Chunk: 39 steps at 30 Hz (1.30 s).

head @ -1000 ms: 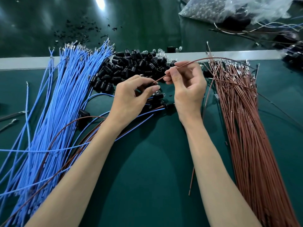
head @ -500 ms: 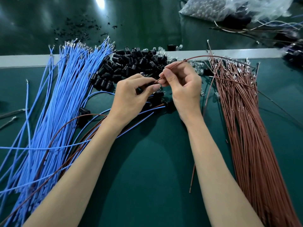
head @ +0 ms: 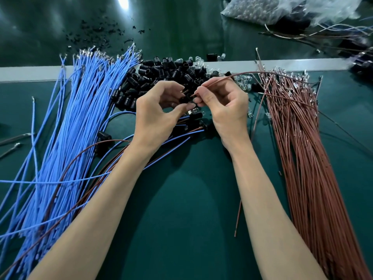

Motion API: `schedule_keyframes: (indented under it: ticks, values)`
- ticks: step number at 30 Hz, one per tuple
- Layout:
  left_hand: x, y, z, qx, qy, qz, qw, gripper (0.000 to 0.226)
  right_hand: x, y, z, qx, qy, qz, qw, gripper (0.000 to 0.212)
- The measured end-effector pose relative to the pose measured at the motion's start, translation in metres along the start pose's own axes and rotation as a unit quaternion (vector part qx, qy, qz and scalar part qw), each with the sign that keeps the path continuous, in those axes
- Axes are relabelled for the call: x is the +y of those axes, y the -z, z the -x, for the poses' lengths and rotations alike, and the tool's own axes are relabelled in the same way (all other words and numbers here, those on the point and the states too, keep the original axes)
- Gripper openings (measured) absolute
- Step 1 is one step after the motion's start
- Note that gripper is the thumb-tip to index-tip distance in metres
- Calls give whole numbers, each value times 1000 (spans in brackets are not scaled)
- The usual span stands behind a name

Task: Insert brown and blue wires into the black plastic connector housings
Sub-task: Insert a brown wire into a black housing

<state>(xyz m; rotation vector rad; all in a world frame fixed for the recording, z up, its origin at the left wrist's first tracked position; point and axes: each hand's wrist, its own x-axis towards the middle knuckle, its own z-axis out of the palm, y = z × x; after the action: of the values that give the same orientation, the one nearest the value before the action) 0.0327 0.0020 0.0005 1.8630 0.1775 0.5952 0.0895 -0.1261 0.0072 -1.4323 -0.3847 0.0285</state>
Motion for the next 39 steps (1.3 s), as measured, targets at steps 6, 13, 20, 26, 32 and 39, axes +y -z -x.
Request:
schedule_keyframes:
  ticks: [6, 13, 20, 26, 32, 39]
  values:
    - [0, 0, -1, -6, -14, 0, 1000, 23, 0, 2, -3, 36, -19, -32, 999, 12]
    - [-1, -1, -1, -2, -23, -15, 1000, 24, -1, 2, -2, 37, -11, -23, 999, 14]
    - [2, -2, 0, -20, -25, -34, 999, 24, -1, 2, 0, 40, 21, 32, 998, 17]
    - [0, -2, 0, -14, -32, -45, 998, 24, 1, 2, 0, 47, 31, 47, 997, 16]
    - [2, 0, 0, -18, -15, -37, 999, 21, 4, 2, -2, -9, -13, 26, 1000, 13]
    - [6, -1, 1, -25, 19, -10, 999, 16, 4, 3, -3, 12, -12, 35, 999, 13]
